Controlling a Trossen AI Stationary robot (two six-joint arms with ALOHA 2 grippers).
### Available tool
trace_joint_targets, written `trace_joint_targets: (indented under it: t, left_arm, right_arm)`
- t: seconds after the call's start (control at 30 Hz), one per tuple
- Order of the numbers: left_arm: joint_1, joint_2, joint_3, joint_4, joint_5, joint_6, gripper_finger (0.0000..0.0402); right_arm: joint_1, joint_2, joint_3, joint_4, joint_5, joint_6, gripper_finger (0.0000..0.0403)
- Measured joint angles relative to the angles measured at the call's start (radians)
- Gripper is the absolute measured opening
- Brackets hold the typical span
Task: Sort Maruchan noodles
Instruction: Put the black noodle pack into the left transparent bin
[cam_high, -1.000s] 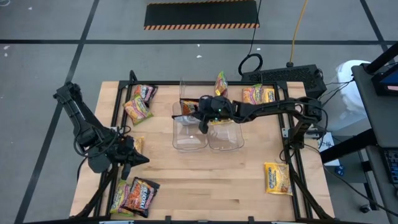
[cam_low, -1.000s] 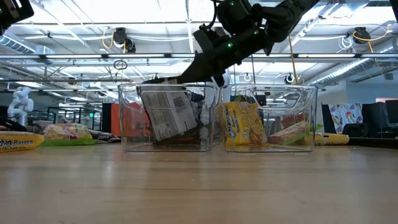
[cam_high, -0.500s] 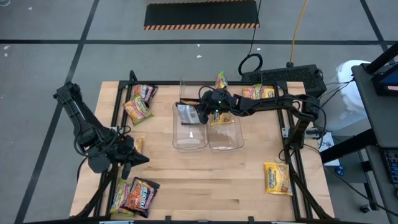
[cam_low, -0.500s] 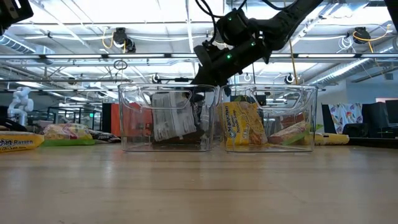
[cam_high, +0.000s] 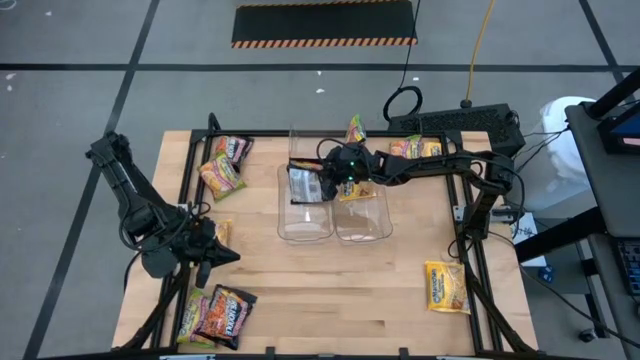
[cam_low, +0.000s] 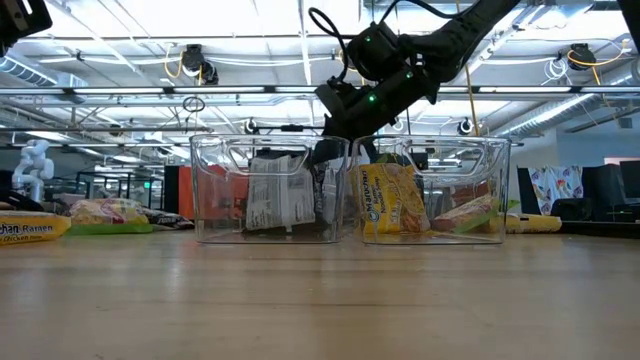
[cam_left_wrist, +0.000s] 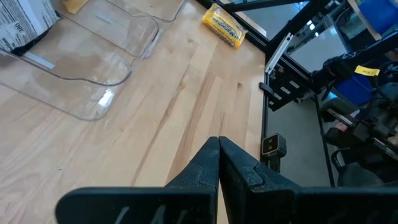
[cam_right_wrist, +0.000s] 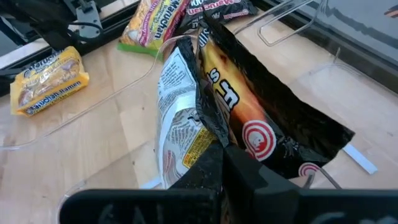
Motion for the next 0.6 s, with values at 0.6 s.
trace_joint_targets:
  t: [0.6]
  left_arm:
    - [0.000,0.000,0.000,0.000,0.000,-0.010,0.0007]
  right_arm:
    - [0.000,0.000,0.000,-0.002,0.062,-0.049,0.0067]
